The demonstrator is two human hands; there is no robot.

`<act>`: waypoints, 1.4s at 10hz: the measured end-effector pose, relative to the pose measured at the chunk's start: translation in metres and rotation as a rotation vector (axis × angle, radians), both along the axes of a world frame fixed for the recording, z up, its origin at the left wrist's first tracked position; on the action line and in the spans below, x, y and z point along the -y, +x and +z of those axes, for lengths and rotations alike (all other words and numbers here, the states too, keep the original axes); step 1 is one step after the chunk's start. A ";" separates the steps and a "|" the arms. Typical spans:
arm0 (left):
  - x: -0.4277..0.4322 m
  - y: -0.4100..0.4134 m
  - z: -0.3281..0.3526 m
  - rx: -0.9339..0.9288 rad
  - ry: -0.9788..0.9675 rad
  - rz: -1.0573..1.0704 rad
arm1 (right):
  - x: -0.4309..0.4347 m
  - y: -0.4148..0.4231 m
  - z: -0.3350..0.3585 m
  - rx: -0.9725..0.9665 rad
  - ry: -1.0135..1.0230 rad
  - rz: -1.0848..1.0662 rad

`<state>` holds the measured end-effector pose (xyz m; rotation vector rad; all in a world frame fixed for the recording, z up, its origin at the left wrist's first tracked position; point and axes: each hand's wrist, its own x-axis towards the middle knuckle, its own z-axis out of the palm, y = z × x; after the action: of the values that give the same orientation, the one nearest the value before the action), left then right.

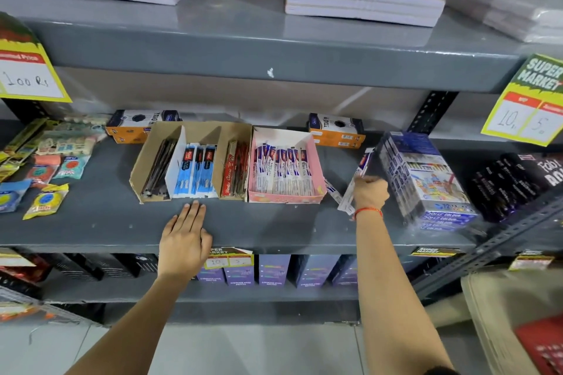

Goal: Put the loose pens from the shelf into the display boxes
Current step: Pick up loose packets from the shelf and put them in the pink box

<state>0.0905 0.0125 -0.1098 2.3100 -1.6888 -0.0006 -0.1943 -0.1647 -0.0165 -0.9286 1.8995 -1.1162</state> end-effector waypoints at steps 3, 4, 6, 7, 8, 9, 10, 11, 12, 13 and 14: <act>0.000 -0.001 -0.001 -0.009 -0.001 0.005 | -0.041 0.051 0.008 0.356 -0.134 0.320; 0.000 -0.001 0.000 -0.007 -0.005 0.008 | -0.056 0.065 0.001 0.402 -0.128 0.394; 0.000 -0.002 0.001 0.004 -0.001 0.010 | -0.064 0.073 -0.006 0.383 -0.172 0.447; 0.000 -0.001 0.001 0.001 0.002 0.012 | -0.060 0.069 -0.005 0.388 -0.173 0.424; -0.001 -0.001 0.001 -0.001 0.005 0.006 | -0.047 0.063 0.003 0.338 -0.149 0.415; 0.000 0.000 0.001 0.003 0.007 -0.001 | -0.016 0.067 0.009 0.225 -0.150 0.410; 0.000 0.001 0.001 0.005 0.000 -0.003 | 0.011 0.083 0.012 0.072 -0.153 0.475; 0.000 0.000 0.001 -0.001 -0.007 -0.006 | 0.029 0.103 0.004 0.005 -0.081 0.552; 0.000 0.001 0.001 0.003 -0.002 -0.006 | 0.040 0.120 -0.011 -0.224 0.016 0.682; 0.002 0.003 0.000 0.011 0.001 -0.009 | 0.044 0.131 -0.024 -0.373 0.076 0.710; 0.002 0.003 0.001 0.020 -0.003 -0.011 | 0.044 0.137 -0.030 -0.448 0.064 0.707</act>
<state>0.0931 0.0109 -0.1093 2.3062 -1.7095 0.0239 -0.0569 -0.2085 -0.0461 -1.7400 1.6816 -0.4422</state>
